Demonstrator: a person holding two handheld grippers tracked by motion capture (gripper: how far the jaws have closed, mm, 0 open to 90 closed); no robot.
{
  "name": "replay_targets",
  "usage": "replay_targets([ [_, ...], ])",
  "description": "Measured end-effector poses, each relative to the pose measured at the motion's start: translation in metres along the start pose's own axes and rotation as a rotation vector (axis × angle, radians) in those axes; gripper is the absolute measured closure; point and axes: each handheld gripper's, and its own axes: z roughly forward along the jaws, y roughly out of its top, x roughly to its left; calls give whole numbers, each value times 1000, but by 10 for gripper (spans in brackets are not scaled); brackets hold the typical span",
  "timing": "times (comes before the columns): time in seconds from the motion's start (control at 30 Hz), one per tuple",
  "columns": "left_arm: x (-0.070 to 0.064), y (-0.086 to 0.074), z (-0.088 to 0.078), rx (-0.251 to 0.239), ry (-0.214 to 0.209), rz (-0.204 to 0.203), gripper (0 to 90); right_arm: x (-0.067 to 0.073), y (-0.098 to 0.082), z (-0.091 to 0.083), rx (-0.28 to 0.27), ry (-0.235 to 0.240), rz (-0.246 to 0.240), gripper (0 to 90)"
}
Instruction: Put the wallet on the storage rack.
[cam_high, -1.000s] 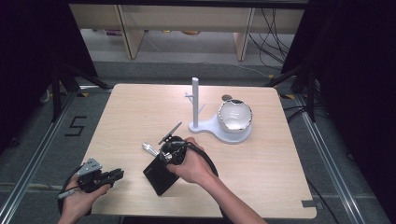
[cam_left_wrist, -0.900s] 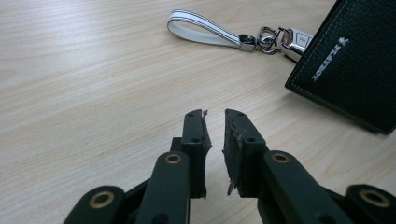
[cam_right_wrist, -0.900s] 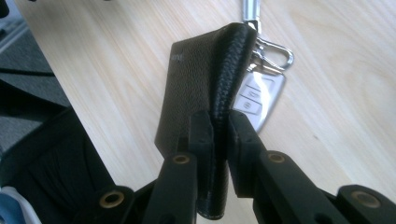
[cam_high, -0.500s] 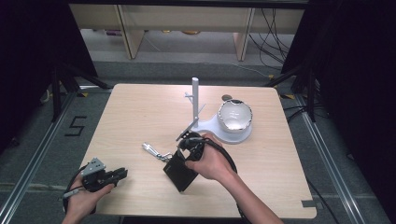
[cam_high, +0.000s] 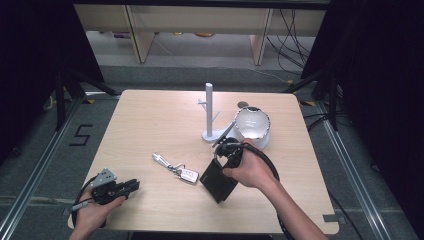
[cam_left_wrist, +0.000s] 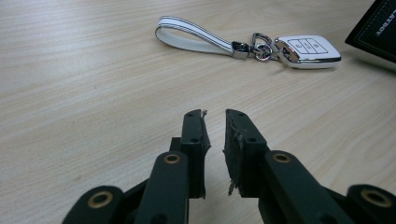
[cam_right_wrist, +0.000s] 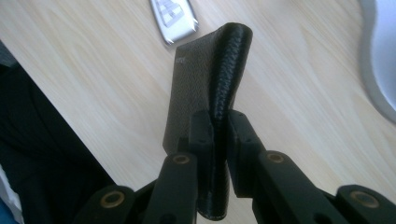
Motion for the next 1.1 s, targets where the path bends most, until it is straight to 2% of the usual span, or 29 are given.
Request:
replay_targets([
  [0.2, 2, 0, 1, -9, 2, 0, 772, -19, -11, -12, 29, -46, 46, 828],
  [0.23, 2, 0, 1, -12, 0, -2, 772, -23, -13, -14, 32, -52, 37, 828],
  [0.3, 1, -1, 2, -18, 3, -10, 772, -30, -16, -17, 57, -67, 62, 828],
  [0.33, 2, -1, 3, -19, 0, -9, 771, -34, -17, -18, 65, -71, 38, 828],
  [0.4, 2, -1, 3, -16, 2, -7, 770, -36, -17, -19, 78, -71, 45, 828],
  [0.43, 2, -1, 3, -17, 3, -5, 769, -37, -17, -22, 108, -65, 73, 829],
  [0.47, 2, -1, 3, -20, 3, -5, 769, -39, -17, -23, 113, -73, 97, 828],
  [0.5, 2, -1, 3, -21, 4, -3, 769, -45, -18, -25, 113, -78, 96, 828],
  [0.67, 2, -1, 3, -34, 10, 2, 769, -55, -19, -29, 129, -83, 115, 828],
  [0.7, 3, -1, 3, -34, 6, 3, 769, -57, -19, -29, 133, -88, 101, 828],
  [0.83, 1, -2, 3, -37, 13, 2, 767, -60, -18, -31, 162, -100, 137, 828],
  [0.97, 2, -2, 3, -52, 7, 3, 767, -66, -19, -32, 162, -115, 116, 828],
  [1.0, 2, -3, 3, -57, 4, 2, 767, -66, -18, -33, 174, -113, 137, 828],
  [1.1, 2, -3, 3, -68, 8, -4, 767, -71, -18, -34, 176, -126, 141, 829],
])
